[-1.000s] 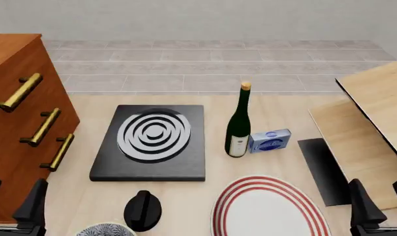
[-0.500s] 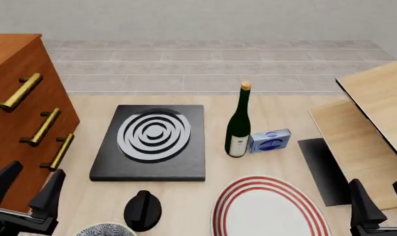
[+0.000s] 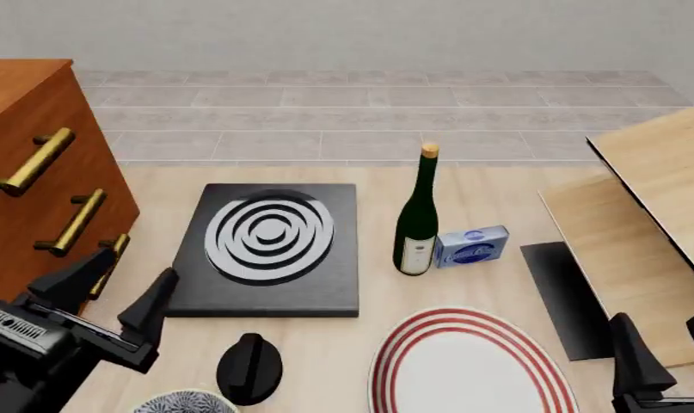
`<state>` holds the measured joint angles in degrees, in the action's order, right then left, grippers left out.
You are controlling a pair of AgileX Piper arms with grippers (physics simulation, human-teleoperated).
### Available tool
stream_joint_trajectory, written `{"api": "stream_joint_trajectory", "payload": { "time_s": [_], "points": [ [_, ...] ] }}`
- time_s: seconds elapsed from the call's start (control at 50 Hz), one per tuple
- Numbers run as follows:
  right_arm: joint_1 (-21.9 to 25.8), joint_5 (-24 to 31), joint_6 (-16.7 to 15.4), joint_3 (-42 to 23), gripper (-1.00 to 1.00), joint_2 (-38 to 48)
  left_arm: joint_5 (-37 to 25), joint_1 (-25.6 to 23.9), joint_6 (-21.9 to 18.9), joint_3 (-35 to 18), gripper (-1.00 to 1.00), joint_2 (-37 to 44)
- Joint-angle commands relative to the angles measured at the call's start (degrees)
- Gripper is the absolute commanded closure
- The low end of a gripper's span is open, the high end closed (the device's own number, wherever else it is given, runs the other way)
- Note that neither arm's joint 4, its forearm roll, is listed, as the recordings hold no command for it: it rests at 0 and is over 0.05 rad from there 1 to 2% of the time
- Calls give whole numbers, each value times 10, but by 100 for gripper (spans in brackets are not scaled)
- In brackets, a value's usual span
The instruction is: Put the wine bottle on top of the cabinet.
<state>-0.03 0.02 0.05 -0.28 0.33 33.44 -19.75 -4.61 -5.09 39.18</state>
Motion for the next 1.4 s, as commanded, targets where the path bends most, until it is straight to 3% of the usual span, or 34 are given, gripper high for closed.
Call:
{"api": "stream_joint_trajectory", "payload": {
  "time_s": [0.02,0.22,0.62,1.4],
  "points": [
    [0,-1,0,0,-100,1,113,-51,12,-6,-100,128],
    [0,-6,0,1,-100,5,171,-84,31,-18,-100,204],
    [0,-4,0,0,-100,3,261,-141,13,-55,-100,331],
    [1,-6,0,1,-100,5,257,-212,11,-220,-100,480]
  ]
}}
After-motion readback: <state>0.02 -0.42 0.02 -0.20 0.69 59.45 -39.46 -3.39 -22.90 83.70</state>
